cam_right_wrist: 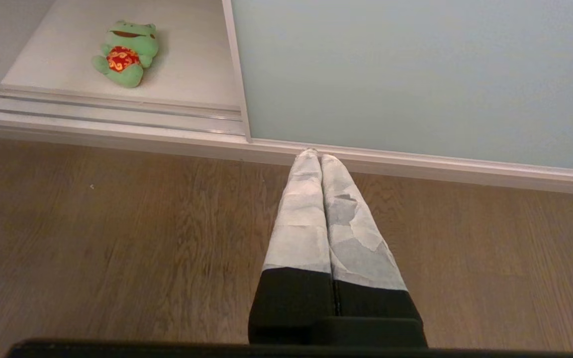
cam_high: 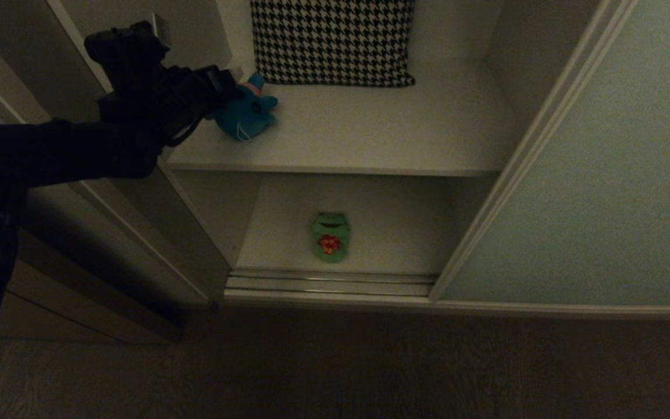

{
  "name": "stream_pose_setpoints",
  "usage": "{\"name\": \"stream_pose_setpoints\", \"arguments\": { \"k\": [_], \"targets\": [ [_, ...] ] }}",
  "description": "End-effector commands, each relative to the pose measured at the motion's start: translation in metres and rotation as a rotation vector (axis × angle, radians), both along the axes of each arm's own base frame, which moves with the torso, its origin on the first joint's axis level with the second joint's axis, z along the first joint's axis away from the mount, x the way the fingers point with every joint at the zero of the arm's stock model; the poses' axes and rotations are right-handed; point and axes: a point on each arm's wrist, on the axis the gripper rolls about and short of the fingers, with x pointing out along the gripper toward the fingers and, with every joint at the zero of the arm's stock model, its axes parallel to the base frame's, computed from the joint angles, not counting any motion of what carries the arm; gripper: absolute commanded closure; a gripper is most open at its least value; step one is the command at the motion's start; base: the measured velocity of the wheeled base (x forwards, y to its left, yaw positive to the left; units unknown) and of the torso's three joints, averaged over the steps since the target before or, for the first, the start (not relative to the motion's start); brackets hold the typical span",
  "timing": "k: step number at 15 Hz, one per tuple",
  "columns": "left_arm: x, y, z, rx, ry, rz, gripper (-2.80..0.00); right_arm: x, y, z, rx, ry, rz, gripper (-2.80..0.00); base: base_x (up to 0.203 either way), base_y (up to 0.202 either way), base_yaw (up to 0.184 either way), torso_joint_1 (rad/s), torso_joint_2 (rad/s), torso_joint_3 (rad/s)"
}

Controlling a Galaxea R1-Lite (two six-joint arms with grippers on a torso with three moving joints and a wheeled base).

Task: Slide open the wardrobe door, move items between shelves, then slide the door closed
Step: Place the blue doll on the higher shelf, then place the green doll on the higher shelf

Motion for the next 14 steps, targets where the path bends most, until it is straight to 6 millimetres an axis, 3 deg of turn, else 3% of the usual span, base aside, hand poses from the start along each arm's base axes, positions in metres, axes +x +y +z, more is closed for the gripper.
{"name": "stream_pose_setpoints", "arguments": {
  "k": [1, 2, 3, 7, 10, 14],
  "targets": [
    [-0.029, 0.004, 0.033, -0.006, -0.052, 0.001, -2.80, 0.000, 0.000, 0.000, 0.000, -0.003, 0.001, 0.00, 0.000, 0.000, 0.000, 0.000, 0.00, 0.000],
    [-0.039, 0.005, 0.042, -0.005, -0.055, 0.002, -2.80, 0.000, 0.000, 0.000, 0.000, -0.003, 0.001, 0.00, 0.000, 0.000, 0.000, 0.000, 0.00, 0.000],
    [-0.054, 0.006, 0.052, 0.007, -0.054, 0.006, 0.00, 0.000, 0.000, 0.000, 0.000, -0.003, 0.001, 0.00, 0.000, 0.000, 0.000, 0.000, 0.00, 0.000],
    [-0.127, 0.012, 0.073, 0.107, 0.042, 0.005, 0.00, 0.000, 0.000, 0.000, 0.000, -0.003, 0.001, 0.00, 0.000, 0.000, 0.000, 0.000, 0.00, 0.000],
    [-0.194, 0.017, 0.058, 0.141, 0.122, -0.009, 0.00, 0.000, 0.000, 0.000, 0.000, -0.003, 0.001, 0.00, 0.000, 0.000, 0.000, 0.000, 0.00, 0.000],
    [-0.322, 0.037, 0.021, 0.192, 0.240, -0.025, 0.00, 0.000, 0.000, 0.000, 0.000, -0.003, 0.001, 0.00, 0.000, 0.000, 0.000, 0.000, 0.00, 0.000]
  ]
}}
